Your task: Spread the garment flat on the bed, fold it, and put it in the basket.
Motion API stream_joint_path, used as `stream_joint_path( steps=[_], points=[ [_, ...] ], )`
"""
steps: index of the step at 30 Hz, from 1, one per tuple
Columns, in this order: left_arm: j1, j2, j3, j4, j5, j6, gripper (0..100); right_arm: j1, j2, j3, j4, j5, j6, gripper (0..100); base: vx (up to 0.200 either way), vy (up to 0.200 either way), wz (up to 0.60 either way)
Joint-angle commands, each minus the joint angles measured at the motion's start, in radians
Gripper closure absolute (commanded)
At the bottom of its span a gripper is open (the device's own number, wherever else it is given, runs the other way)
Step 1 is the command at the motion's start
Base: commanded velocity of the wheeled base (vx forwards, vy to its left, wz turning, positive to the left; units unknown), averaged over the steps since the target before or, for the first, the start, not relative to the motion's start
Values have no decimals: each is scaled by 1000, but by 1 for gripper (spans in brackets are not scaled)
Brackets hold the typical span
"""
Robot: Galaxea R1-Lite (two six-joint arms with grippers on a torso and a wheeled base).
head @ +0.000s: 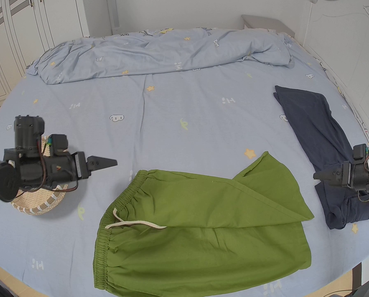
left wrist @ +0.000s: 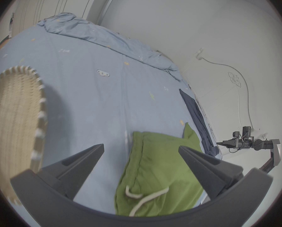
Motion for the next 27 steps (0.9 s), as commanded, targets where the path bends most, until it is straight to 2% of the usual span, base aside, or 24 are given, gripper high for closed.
stream_joint_path(
  steps=[1,10,27],
  points=[
    [-54,263,-195,-1,4,-15,0,3,133,-90,-11,-1,-12,0,0,0,0],
    [-120,350,-276,-4,13,-16,0,2,182,-83,-13,-3,-30,0,0,0,0],
    [-163,411,-296,-5,13,-16,0,3,194,-73,-13,-3,-30,0,0,0,0]
  ],
)
